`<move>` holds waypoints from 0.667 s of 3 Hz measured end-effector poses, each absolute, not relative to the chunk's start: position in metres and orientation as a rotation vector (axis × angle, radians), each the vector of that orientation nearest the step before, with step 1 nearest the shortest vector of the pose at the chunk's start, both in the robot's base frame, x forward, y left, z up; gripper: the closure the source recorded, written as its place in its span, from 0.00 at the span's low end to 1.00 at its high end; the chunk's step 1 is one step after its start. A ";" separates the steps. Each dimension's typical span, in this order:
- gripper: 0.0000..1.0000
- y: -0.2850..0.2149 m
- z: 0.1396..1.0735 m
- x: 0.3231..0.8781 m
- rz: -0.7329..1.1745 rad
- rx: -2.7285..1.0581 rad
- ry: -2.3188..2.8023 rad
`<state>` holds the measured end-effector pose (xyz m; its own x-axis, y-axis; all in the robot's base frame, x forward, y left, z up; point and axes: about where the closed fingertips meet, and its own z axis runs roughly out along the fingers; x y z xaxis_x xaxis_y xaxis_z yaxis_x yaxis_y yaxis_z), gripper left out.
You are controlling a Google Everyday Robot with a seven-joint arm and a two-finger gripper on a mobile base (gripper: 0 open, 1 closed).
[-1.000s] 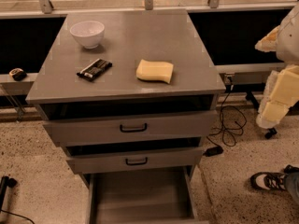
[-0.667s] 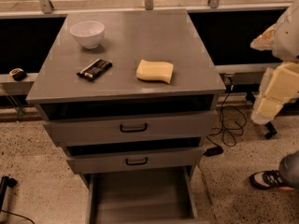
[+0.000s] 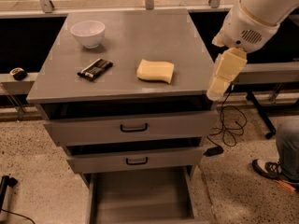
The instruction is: Place sponge into bottom drawer
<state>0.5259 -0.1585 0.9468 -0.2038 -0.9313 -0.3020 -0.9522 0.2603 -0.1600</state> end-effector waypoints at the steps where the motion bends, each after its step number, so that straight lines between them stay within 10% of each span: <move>1: 0.00 -0.121 0.933 0.564 0.144 -1.765 2.179; 2: 0.00 -0.086 0.911 0.597 0.181 -1.798 2.169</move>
Offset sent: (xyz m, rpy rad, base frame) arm 0.1080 0.1102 -0.0622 0.0304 0.0877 0.0904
